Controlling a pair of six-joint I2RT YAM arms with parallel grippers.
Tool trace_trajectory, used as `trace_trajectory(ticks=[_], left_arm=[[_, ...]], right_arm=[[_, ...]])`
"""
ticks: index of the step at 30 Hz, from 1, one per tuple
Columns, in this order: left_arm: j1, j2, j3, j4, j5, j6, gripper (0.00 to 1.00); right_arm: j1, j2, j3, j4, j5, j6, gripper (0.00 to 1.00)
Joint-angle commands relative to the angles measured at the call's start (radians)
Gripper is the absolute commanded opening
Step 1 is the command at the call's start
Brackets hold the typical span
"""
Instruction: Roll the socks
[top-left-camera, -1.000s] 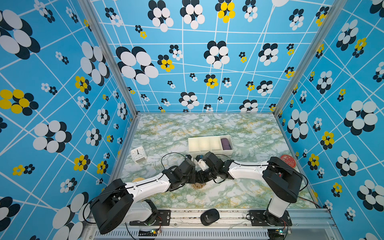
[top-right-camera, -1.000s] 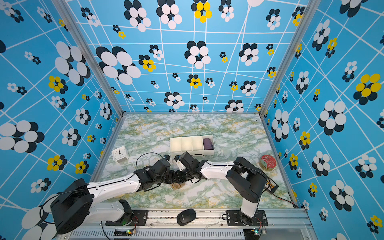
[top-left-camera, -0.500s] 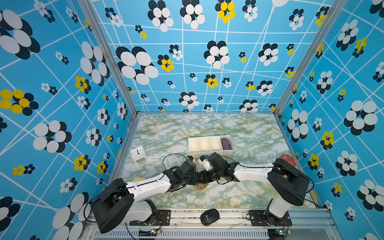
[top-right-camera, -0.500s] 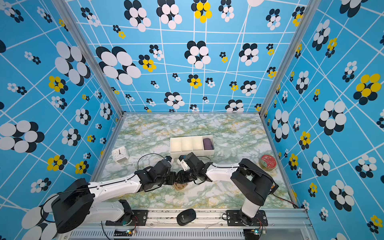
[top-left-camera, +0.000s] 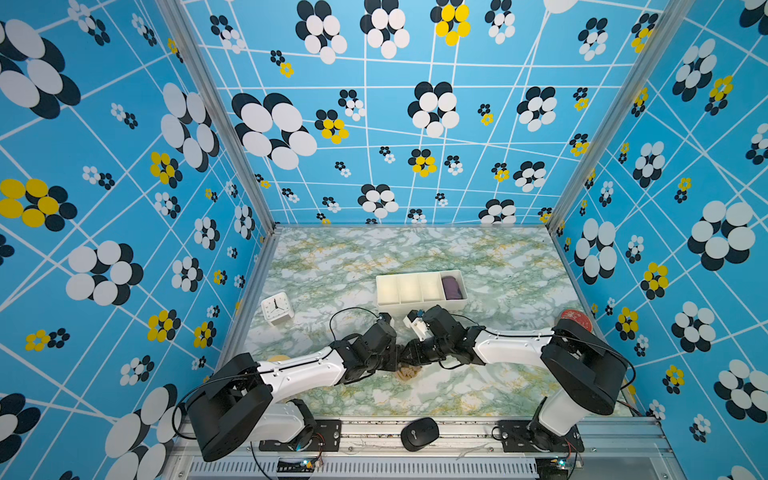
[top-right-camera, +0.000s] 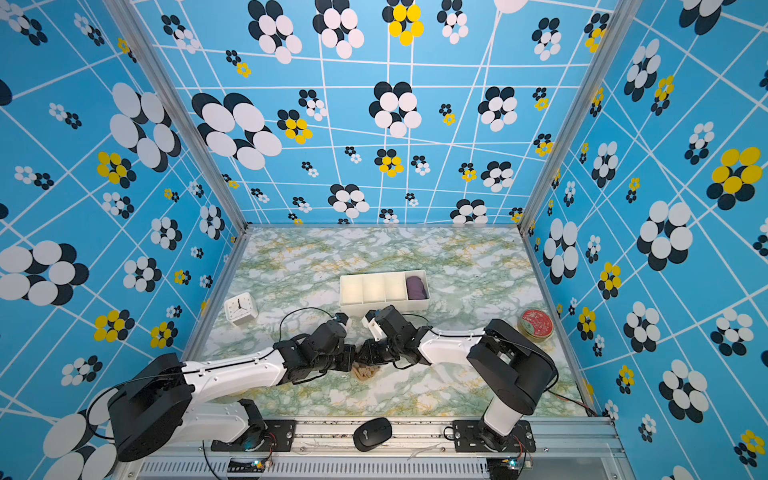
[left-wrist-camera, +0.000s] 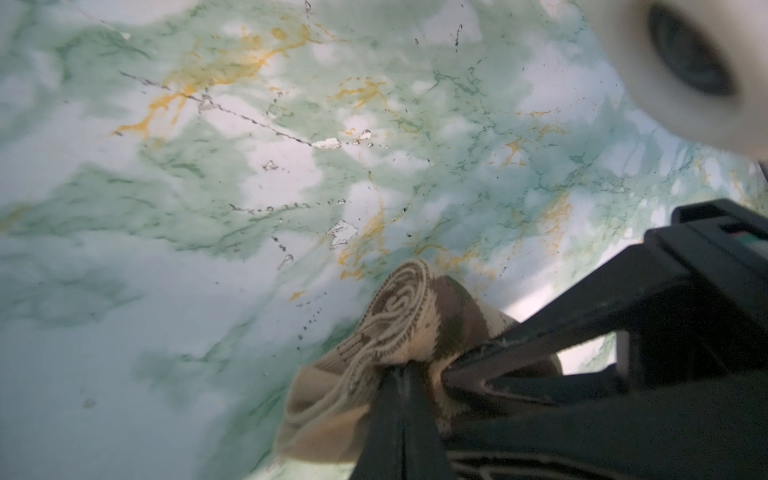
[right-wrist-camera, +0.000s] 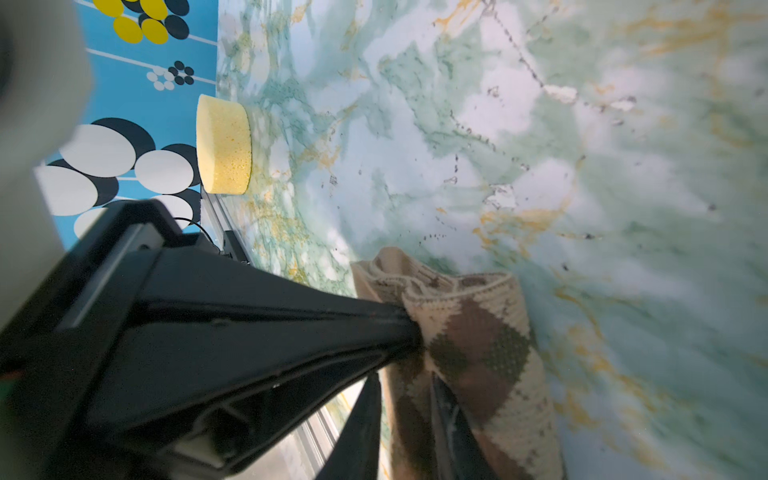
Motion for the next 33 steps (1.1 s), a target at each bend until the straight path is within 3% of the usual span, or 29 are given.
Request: trace_trajectory(ticks=[1,12,18,26,33], left_arm=[[-0.018,0.041,-0.016,-0.124,0.028,-0.012,0.00],[-0.019,0.044,-0.010,-0.123,0.020,-0.014,0.00],[-0.021,0.034,0.005,-0.116,0.015,-0.014,0.00],[-0.035,0.038,0.078,-0.163,0.006,-0.004,0.01],[-0.040,0.069,0.103,-0.141,0.020,0.006,0.06]], right_arm=[[-0.010,-0.010,-0.050,-0.046,0.045,0.016,0.23],[-0.011,-0.016,-0.068,-0.080,0.013,-0.013,0.00],[-0.010,-0.019,-0.103,-0.096,0.005,-0.029,0.00],[-0.004,0.028,-0.034,-0.307,0.159,-0.062,0.00],[0.003,0.019,-0.012,-0.405,0.341,0.015,0.00]])
